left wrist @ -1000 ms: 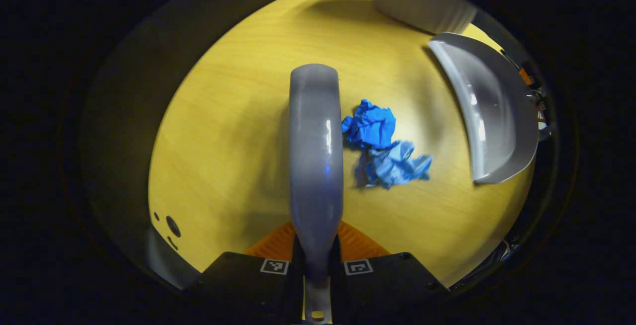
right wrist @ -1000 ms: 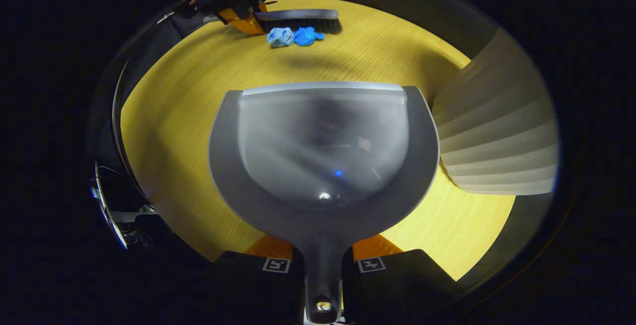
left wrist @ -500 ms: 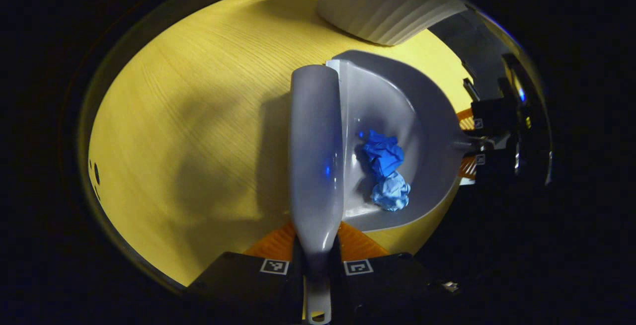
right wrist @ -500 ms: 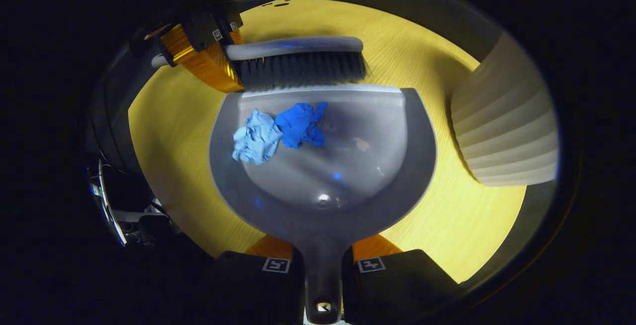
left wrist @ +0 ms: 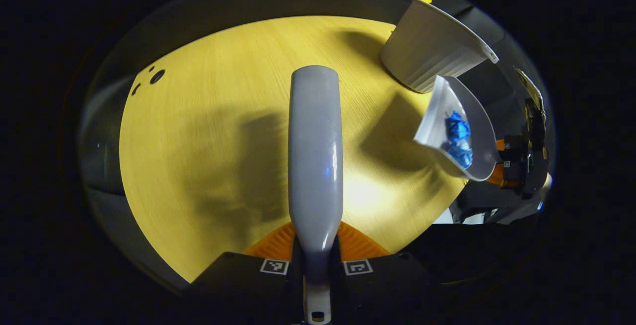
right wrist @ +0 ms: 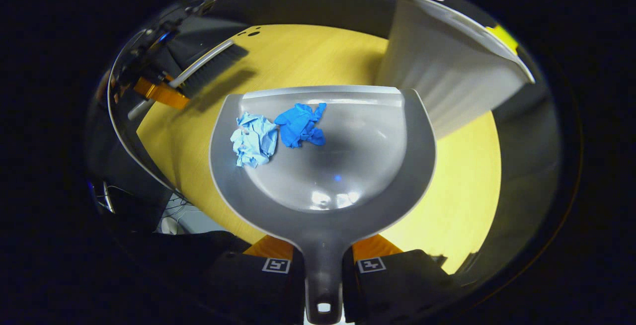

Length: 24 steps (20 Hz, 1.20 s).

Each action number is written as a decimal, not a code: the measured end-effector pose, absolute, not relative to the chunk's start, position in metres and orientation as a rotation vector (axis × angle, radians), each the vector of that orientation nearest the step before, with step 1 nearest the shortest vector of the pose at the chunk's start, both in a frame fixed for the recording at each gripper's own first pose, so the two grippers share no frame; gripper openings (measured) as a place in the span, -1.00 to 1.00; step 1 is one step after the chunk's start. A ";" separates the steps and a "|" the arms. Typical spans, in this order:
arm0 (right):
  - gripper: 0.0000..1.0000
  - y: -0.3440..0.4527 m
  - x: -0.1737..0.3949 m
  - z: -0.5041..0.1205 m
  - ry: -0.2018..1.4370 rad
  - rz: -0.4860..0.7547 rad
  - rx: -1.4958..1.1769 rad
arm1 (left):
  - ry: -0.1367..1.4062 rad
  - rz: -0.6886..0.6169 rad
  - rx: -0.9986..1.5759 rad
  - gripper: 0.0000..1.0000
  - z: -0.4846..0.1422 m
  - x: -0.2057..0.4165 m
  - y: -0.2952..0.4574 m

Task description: Pick up the small broom and dustpan from the desktop, sweep the trash into the dustpan with the broom, and then empty the trash into the garbage bin.

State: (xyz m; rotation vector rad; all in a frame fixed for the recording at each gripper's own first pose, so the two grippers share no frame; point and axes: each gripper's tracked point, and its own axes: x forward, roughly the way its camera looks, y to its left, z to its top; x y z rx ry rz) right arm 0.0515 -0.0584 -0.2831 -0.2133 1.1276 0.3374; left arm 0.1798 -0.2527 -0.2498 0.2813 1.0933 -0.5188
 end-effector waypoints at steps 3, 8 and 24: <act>-0.32 -0.058 0.062 -0.261 1.129 0.273 -0.250 | 1.102 -0.513 0.248 -0.48 -0.250 0.181 -0.254; -0.32 -0.050 0.103 -0.190 1.058 0.158 -0.211 | 1.127 -0.518 0.238 -0.48 -0.232 0.181 -0.256; -0.32 -0.174 0.273 -0.087 0.944 0.045 -0.722 | 1.054 -0.411 -0.007 -0.48 -0.251 0.174 -0.293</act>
